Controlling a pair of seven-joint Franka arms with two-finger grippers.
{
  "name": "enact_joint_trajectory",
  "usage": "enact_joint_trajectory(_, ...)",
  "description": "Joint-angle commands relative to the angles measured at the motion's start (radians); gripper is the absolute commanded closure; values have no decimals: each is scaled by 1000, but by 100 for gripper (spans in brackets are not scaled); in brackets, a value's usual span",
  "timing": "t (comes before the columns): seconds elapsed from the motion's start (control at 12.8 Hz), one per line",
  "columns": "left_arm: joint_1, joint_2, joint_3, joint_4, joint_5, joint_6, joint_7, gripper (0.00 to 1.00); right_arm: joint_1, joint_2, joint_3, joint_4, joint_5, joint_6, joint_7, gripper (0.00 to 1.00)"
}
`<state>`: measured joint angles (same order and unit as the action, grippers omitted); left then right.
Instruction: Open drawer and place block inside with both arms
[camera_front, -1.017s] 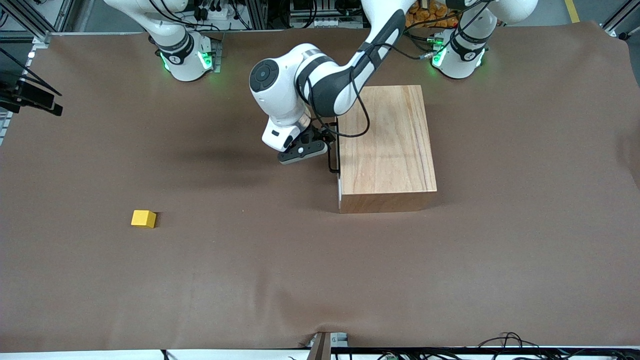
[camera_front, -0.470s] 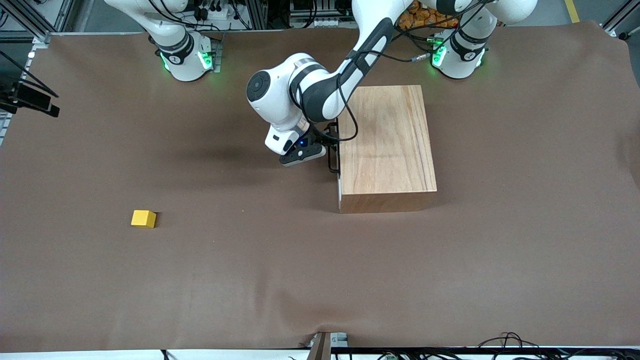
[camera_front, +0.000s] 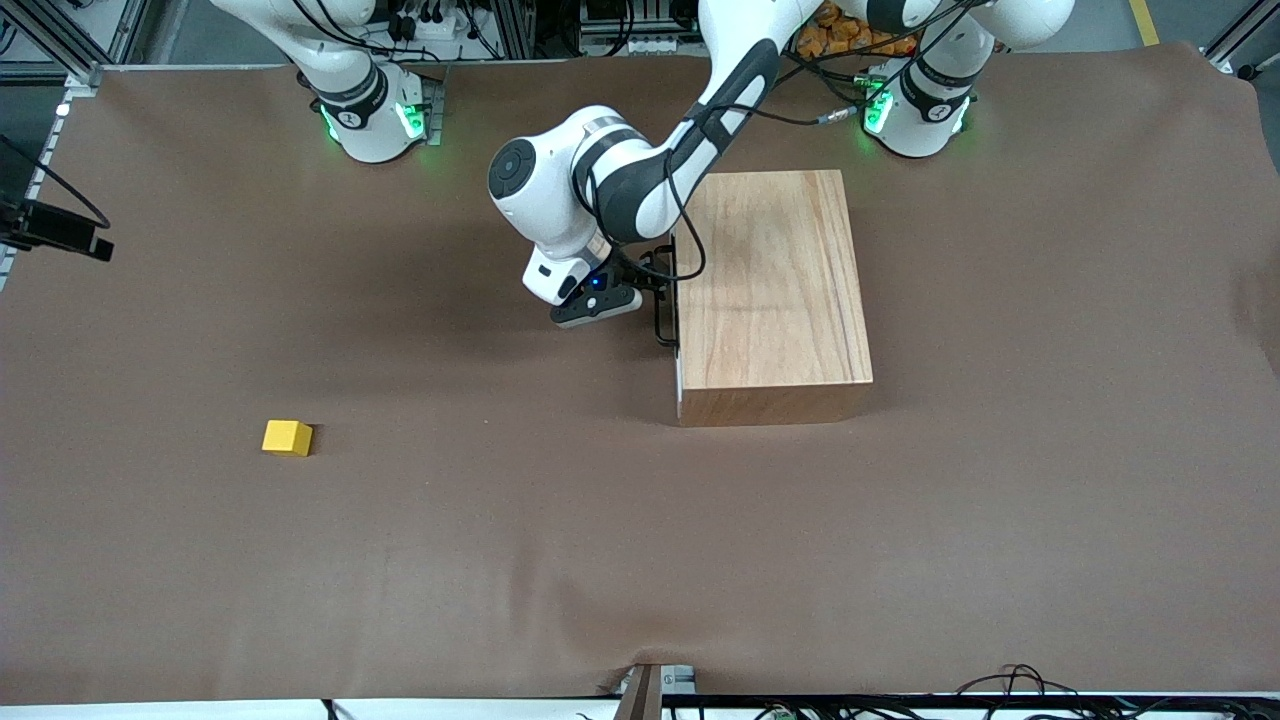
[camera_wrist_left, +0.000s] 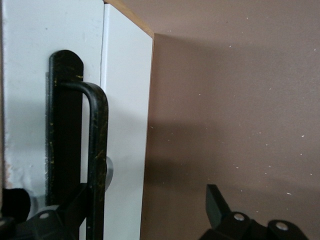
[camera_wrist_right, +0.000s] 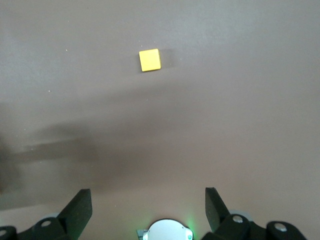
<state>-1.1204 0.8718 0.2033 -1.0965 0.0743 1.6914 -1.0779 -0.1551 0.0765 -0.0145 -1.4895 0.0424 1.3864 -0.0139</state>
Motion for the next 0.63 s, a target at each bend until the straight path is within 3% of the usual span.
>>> enact_joint_trajectory(0.0,1,23,-10,35,13,40,10,0,-1,54,11,6,7,61,-34,0)
enact_joint_trajectory(0.23,5,12,-16,40,-16,77,12,0,-3,100,13,-27,4,100,-35,0)
enact_joint_trajectory(0.55,5,21,-15,40,-54,158,12,0,-1,101,13,-172,4,259,-35,0)
